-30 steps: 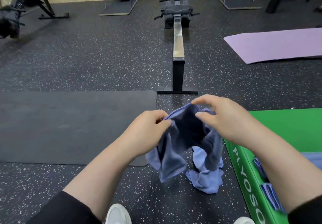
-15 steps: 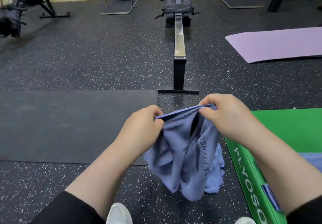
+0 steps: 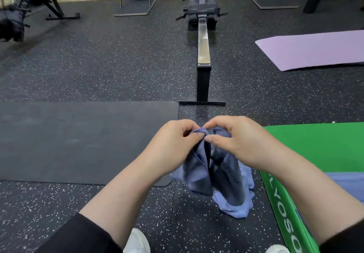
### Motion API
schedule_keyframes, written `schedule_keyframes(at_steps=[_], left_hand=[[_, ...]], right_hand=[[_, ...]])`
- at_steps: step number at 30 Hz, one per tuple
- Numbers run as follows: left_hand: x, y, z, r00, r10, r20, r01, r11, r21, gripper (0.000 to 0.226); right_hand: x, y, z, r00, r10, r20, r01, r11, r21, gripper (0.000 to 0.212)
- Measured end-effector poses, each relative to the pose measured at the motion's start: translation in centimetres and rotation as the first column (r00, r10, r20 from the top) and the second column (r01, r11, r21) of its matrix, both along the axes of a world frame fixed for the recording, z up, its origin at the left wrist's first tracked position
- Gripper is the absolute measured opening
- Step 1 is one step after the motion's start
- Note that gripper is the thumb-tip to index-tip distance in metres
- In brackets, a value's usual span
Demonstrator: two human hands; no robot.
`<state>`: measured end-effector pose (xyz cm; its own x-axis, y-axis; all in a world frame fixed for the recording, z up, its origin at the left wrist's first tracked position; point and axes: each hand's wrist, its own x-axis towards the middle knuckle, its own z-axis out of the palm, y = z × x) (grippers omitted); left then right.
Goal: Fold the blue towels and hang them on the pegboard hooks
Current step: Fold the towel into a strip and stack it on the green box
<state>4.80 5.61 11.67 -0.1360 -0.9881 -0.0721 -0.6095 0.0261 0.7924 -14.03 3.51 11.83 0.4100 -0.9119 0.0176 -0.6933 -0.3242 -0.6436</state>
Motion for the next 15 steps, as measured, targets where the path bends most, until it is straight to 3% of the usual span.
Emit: schedule_keyframes(at_steps=[7,11,15], left_hand=[[0.24,0.11,-0.01,1.000,0.006,-0.003,-0.006,1.000,0.007,0.038],[0.07,0.25,0.04,0.999,-0.043,0.011,0.043,0.998,0.044,0.030],[-0.32,0.48,0.34,0.998,-0.056,-0.008,0.056,0.995,0.084,0.025]], right_hand=[[0.29,-0.13,-0.67,1.000,-0.016,0.021,0.016,1.000,-0.002,0.005],[0.54,0.06,-0.43,0.996,0.035,0.087,-0.039,0.998,0.043,0.018],[0.76,0.03,-0.82,1.000,-0.008,0.024,0.007,1.000,0.019,0.010]])
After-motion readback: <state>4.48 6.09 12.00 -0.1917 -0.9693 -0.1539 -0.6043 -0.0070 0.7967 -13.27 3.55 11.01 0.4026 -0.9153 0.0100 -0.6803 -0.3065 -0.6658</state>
